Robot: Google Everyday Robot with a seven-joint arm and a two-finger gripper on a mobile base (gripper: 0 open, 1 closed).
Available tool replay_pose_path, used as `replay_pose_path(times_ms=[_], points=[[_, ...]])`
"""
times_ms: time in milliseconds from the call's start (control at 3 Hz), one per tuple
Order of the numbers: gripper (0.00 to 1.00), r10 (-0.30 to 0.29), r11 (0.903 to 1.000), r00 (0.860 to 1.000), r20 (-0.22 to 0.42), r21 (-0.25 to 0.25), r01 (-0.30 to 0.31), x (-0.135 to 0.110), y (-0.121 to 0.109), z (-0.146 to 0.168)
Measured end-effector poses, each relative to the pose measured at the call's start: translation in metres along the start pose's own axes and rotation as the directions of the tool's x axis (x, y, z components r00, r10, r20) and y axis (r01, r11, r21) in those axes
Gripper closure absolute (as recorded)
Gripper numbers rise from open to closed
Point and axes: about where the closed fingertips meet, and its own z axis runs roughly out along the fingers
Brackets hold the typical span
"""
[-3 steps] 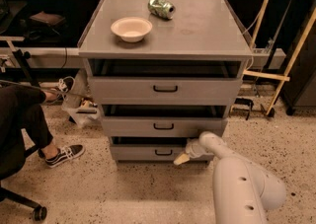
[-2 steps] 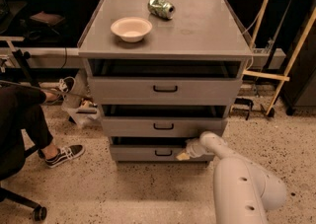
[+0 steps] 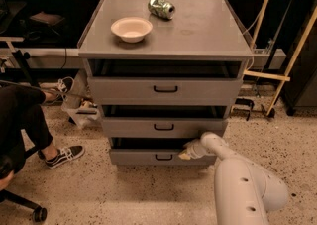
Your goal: Open bottom drawer
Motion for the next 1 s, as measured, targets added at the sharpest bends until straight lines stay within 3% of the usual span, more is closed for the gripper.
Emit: replay_pose_path(times_ms=[333, 1000], points=[[1.00, 0.000, 1.0000, 1.000, 0.000, 0.000, 0.000, -0.0016, -0.0004, -0.0026], [1.00, 0.020, 0.9996, 1.000, 0.010, -0.020, -0.020, 0.0038, 0.0067, -0.0062]])
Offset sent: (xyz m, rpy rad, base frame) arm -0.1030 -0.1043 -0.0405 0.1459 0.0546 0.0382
